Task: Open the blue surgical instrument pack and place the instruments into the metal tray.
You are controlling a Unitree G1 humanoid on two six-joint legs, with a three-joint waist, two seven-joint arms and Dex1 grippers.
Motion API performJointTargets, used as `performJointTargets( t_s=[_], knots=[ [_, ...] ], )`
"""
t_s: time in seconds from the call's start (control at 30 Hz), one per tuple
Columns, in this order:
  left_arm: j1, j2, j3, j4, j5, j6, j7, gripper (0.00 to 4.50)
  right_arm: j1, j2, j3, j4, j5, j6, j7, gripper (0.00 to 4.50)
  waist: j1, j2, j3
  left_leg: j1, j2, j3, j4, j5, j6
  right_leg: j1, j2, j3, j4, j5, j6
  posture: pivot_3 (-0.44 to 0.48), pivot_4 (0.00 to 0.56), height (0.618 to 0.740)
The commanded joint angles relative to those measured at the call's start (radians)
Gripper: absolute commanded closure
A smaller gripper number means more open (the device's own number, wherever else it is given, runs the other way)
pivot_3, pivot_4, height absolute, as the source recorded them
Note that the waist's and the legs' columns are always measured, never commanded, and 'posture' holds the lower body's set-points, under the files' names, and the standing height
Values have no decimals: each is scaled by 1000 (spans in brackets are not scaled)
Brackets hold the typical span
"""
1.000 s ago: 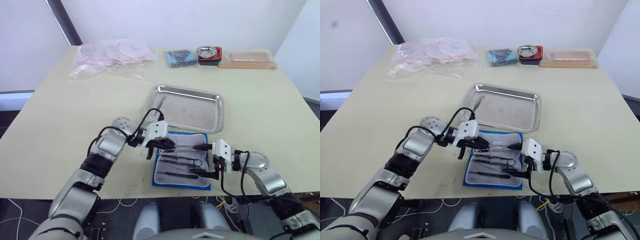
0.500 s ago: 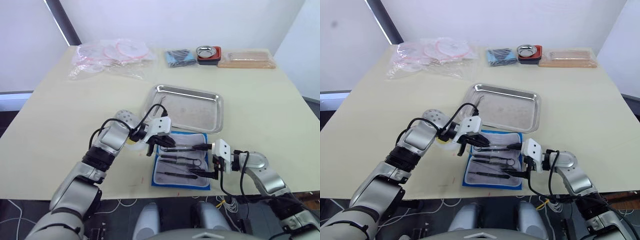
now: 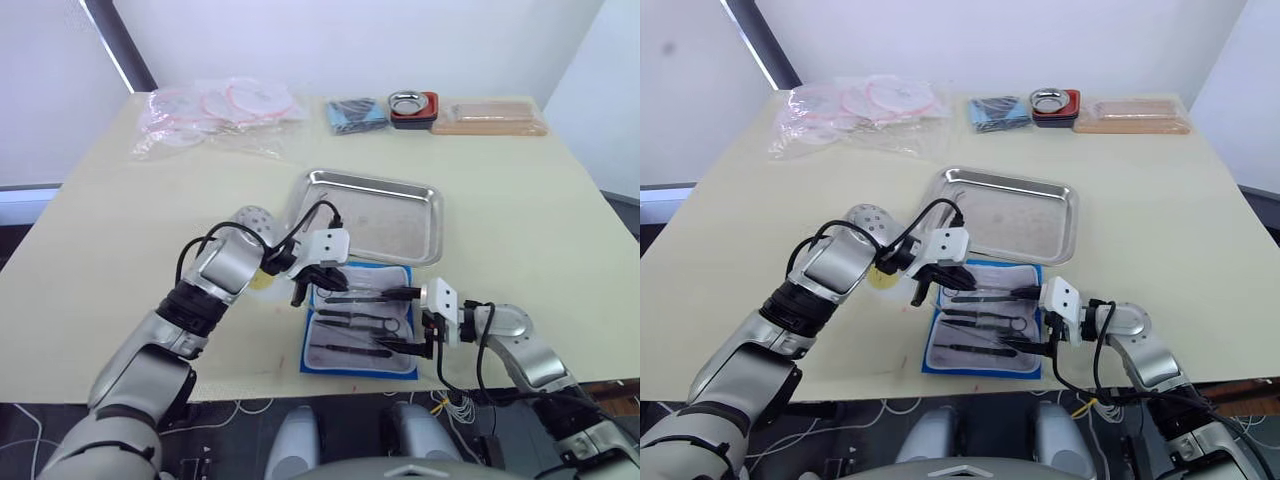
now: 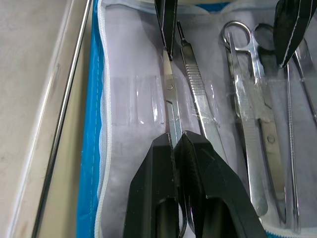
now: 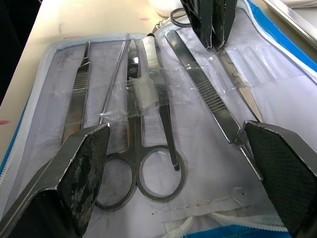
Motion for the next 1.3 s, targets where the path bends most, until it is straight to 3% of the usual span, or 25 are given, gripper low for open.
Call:
performJointTargets(
  t_s=[0.03,0.9,1.13,1.3],
  knots=[
    [-16,24,0,-63,-25,-6,-54,4442,57,-15,66,186,-121,83,-47,0,-2,0,0,0,0,0,0,0,0,0,0,0,0,0,0,0,150,740],
    [-48,205,53,-64,-26,-34,-111,4442,54,-15,67,194,-122,81,-43,0,-6,1,0,0,0,1,1,0,0,0,0,2,1,0,0,0,150,740],
    [-71,240,71,-51,-29,-60,-132,4442,55,-18,67,194,-121,80,-39,0,-5,1,1,1,0,1,1,0,0,0,0,2,1,0,0,0,150,740],
    [-92,225,117,-59,-90,13,-122,4442,58,-21,66,191,-119,81,-37,0,-4,1,1,0,0,1,2,0,0,0,1,2,2,0,0,0,150,740]
  ],
)
